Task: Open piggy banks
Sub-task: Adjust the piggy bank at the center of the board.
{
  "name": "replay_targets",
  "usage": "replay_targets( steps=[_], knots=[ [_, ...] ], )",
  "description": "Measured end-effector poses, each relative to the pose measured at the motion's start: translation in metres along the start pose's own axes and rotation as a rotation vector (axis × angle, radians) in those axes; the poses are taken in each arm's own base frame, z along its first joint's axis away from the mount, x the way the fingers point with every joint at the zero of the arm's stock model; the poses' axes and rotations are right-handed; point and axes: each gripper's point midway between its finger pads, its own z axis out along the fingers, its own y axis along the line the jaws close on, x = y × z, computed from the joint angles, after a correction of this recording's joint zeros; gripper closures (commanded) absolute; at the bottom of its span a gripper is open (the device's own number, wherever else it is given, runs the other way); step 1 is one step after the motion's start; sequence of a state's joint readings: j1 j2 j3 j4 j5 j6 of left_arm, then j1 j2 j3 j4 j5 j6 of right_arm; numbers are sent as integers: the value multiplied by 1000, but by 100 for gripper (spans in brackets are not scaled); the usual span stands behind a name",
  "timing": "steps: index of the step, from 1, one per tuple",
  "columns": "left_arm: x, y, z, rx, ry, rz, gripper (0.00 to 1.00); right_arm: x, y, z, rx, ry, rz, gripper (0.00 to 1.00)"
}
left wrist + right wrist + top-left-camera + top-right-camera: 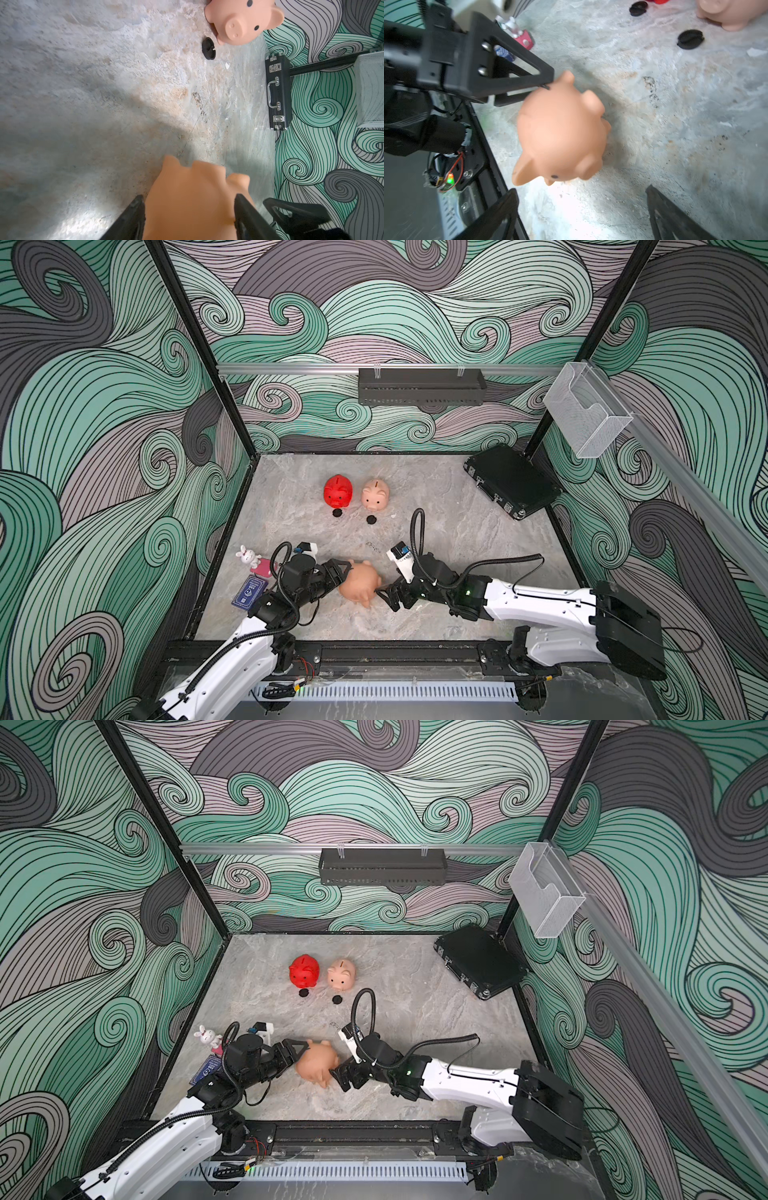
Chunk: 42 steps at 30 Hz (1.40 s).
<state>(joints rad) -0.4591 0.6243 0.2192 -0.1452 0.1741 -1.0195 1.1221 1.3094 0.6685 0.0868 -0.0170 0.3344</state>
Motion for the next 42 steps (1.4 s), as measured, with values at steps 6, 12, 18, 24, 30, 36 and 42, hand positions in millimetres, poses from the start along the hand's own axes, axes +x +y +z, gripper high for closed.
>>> replay_targets(
  steps=[6,12,18,24,30,36,42],
  knots=[
    [5,3,7,-6,30,-4,39,-30,9,11,-79,52,-125,5],
    [11,6,19,-48,93,-3,39,-22,6,28,-115,152,-121,2],
    [8,-6,27,-28,125,12,40,-5,3,37,-90,212,1,0],
    [10,-7,29,-27,137,18,40,-4,3,38,-62,215,161,0],
    [9,-10,29,-20,136,23,40,8,8,47,-48,245,319,0],
    [9,-10,29,-18,139,23,40,18,12,58,-44,272,406,0],
    [10,-9,29,-22,141,27,39,20,10,65,-35,270,458,1]
  ],
)
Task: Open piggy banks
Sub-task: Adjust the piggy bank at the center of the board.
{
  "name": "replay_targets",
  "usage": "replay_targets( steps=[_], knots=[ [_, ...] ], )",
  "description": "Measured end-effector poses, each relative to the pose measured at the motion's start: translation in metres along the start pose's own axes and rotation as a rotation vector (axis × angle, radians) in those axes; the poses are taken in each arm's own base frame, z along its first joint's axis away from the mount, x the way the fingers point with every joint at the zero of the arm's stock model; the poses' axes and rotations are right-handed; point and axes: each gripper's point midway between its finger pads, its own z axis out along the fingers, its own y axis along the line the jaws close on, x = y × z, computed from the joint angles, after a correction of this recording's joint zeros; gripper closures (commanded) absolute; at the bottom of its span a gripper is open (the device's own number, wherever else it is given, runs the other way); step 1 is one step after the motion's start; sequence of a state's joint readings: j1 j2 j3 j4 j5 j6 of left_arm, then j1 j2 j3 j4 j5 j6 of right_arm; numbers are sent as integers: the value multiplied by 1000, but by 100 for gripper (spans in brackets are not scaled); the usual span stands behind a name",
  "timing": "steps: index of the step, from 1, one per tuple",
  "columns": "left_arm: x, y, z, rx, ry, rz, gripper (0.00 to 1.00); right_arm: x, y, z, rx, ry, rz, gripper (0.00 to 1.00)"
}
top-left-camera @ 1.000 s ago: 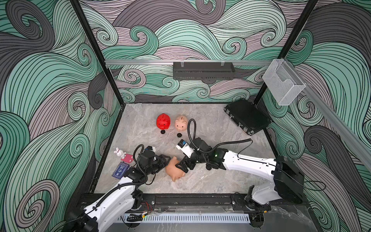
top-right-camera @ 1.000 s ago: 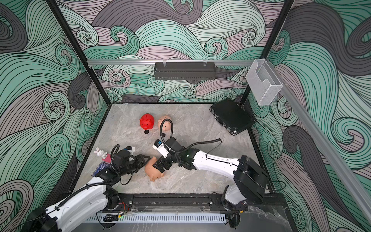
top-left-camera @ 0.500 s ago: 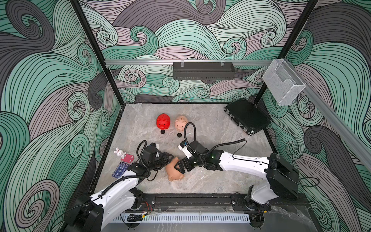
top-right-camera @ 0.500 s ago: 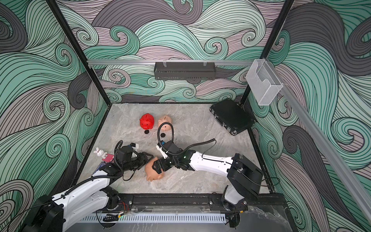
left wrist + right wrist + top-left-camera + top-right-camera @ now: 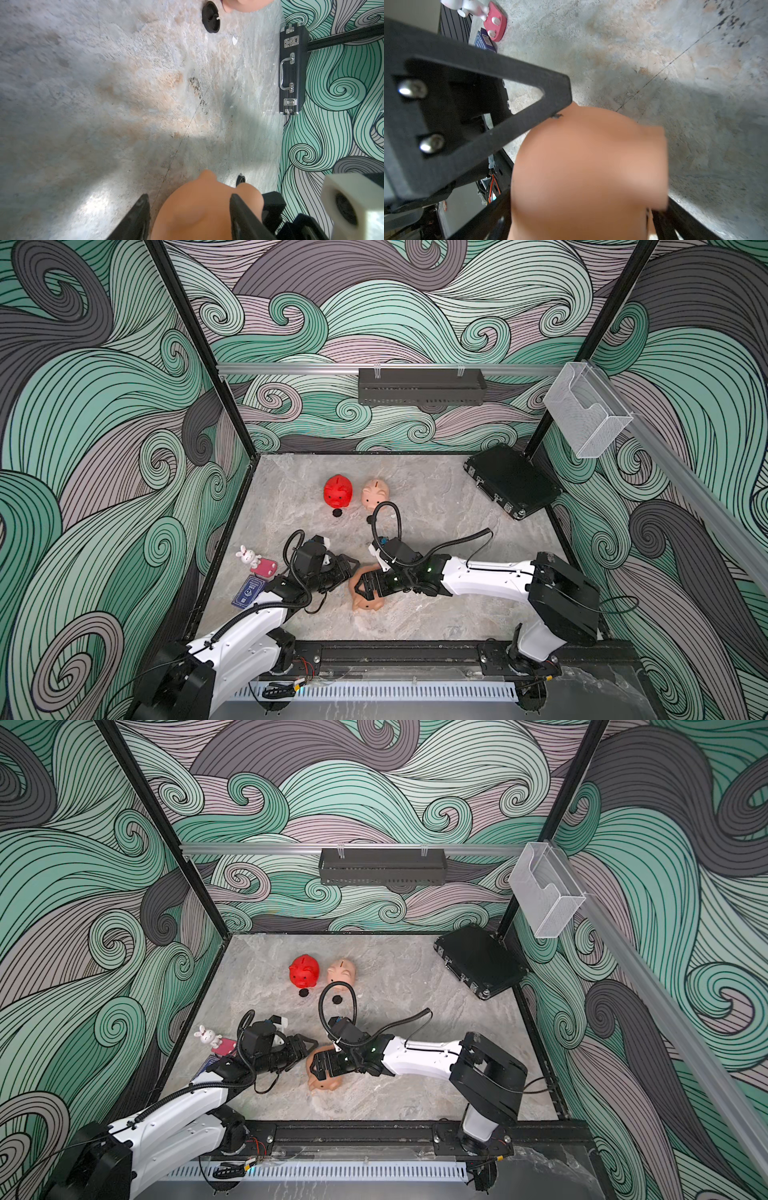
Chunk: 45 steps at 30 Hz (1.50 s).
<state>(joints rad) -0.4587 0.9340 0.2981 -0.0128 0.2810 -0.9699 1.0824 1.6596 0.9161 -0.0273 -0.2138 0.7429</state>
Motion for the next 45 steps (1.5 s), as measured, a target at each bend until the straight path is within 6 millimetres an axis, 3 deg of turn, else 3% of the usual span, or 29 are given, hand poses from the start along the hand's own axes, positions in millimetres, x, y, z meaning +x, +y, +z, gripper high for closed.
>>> replay_targets(
  steps=[9,16,20,28,45],
  knots=[
    [-16,-12,-16,40,-97,32,34,-10,-5,2,-35,-100,74,7],
    [-20,-23,-32,103,-150,53,17,-25,-27,-6,-65,-199,192,8],
    [-11,-17,-28,119,-119,46,9,-33,-35,-8,-93,-240,256,8],
    [10,-12,0,134,31,-12,5,-44,-48,-11,-157,-300,351,8],
    [12,-29,14,223,59,-30,3,-55,-63,-17,-239,-379,482,8]
  ],
)
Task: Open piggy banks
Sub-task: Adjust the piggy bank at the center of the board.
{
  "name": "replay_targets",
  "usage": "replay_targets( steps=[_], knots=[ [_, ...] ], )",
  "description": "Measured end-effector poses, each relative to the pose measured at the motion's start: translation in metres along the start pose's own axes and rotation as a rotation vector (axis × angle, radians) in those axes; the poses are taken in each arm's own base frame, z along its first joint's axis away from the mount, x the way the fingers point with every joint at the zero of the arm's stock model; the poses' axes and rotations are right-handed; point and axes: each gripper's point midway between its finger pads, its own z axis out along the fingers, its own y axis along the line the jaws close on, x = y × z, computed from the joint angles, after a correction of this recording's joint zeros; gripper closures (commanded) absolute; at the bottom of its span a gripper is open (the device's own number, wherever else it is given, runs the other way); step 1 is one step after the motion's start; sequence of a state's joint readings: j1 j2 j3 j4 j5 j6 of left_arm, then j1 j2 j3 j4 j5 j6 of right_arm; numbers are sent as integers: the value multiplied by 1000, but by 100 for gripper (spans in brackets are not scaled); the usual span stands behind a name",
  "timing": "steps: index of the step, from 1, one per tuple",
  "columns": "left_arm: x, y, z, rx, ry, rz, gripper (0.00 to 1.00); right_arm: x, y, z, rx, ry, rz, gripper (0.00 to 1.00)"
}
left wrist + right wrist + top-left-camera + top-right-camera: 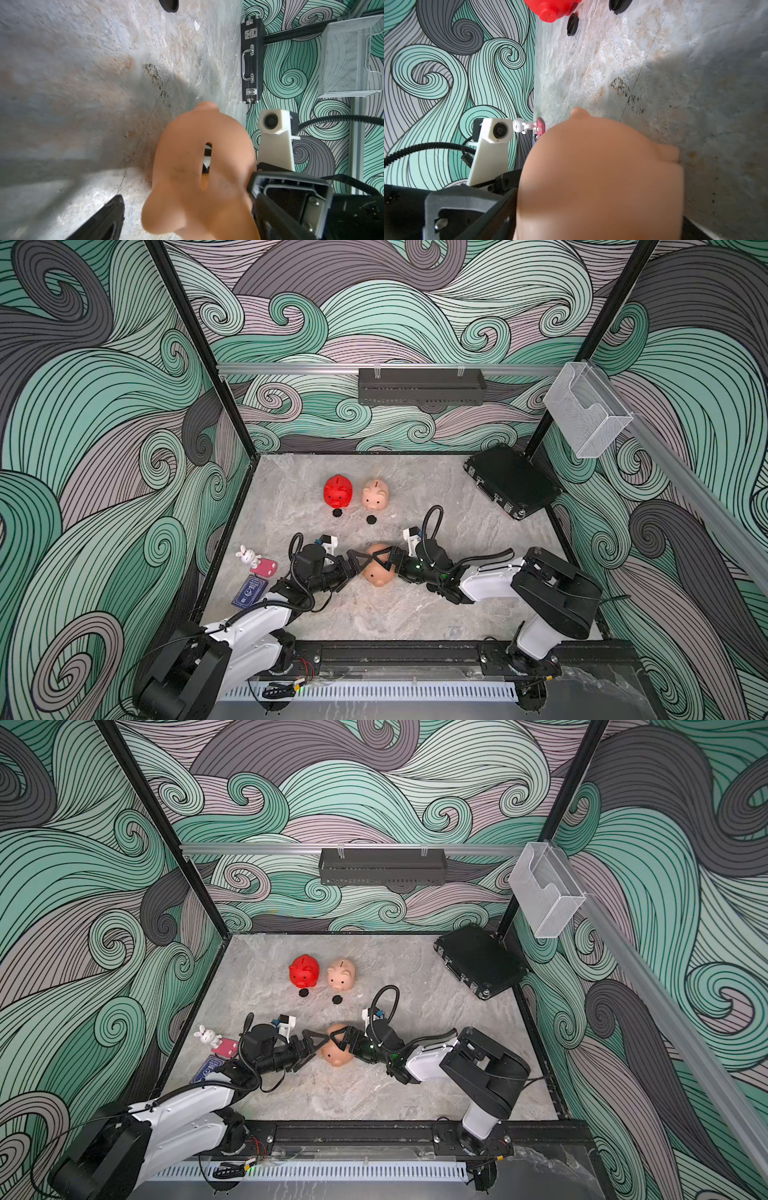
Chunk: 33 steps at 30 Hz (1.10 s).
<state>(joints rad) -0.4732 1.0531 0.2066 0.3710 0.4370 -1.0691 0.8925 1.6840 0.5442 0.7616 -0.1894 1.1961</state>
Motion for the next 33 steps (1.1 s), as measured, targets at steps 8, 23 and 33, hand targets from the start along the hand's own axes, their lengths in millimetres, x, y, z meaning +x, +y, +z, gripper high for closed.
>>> replay_targets(
  steps=[8,23,33],
  knots=[
    [3,3,6,-4,20,11,4,-7,-2,4,-44,-16,53,9],
    [1,-2,9,24,16,19,24,-11,-2,4,-61,-25,70,9],
    [2,-3,7,3,17,31,24,-16,-2,-8,-27,-10,62,4]
  ],
)
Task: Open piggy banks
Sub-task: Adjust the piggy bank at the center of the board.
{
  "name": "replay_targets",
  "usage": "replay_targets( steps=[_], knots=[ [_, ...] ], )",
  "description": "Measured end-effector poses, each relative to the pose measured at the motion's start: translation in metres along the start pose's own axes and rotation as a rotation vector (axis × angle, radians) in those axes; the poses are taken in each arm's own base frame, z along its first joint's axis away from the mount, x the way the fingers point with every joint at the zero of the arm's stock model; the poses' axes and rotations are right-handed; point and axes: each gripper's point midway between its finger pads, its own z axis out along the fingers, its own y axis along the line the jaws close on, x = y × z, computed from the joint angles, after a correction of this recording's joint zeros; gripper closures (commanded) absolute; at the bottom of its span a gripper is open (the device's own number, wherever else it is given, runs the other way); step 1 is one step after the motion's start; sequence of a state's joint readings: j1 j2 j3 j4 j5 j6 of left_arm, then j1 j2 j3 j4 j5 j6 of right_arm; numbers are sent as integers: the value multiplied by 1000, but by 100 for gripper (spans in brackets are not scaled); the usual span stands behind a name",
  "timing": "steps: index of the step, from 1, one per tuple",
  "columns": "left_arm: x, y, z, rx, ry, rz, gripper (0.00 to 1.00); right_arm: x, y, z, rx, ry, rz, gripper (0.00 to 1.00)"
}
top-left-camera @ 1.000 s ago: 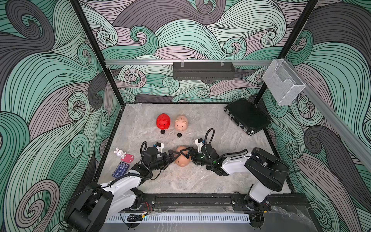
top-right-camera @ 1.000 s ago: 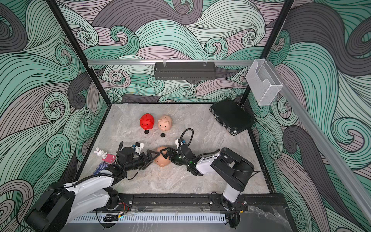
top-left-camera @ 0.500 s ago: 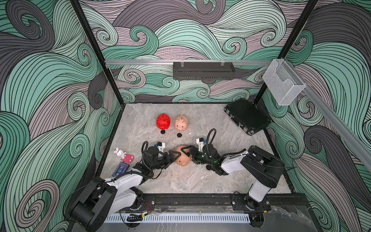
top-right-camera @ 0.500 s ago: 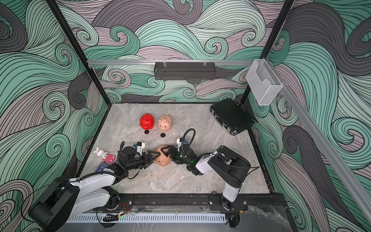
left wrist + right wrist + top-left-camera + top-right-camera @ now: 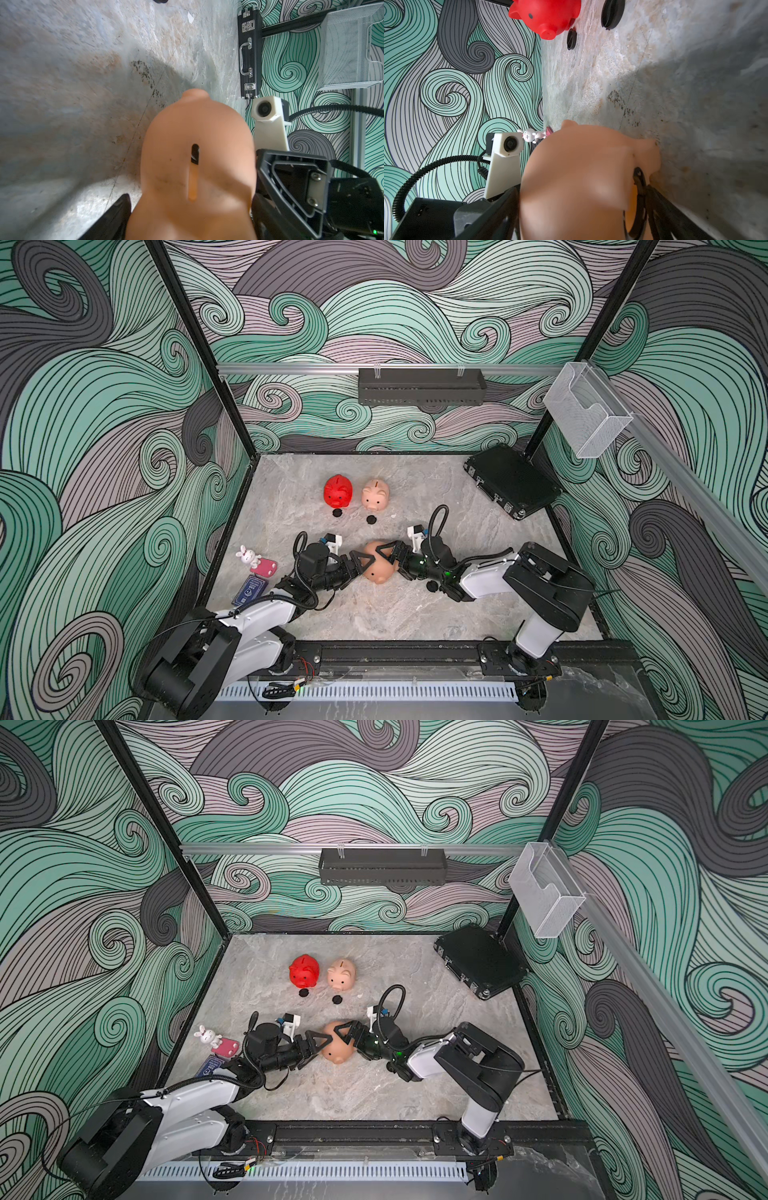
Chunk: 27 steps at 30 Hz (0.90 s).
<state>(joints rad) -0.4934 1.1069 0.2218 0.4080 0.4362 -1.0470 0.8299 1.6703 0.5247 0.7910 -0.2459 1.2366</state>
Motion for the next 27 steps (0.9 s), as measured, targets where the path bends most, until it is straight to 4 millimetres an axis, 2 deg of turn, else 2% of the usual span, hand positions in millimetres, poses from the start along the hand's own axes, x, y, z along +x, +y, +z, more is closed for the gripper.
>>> replay_targets(
  steps=[3,12,22,27],
  knots=[
    [-1,-1,-2,-21,1,11,25,-6,-3,-16,63,-2,-30,3],
    [-5,-11,-3,-136,37,66,27,-21,11,-72,173,-86,-219,3],
    [-3,-40,13,-381,105,284,29,-24,-26,-124,340,-168,-322,3],
    [-3,-50,21,-540,116,419,29,-29,-34,-143,381,-218,-347,2]
  ],
)
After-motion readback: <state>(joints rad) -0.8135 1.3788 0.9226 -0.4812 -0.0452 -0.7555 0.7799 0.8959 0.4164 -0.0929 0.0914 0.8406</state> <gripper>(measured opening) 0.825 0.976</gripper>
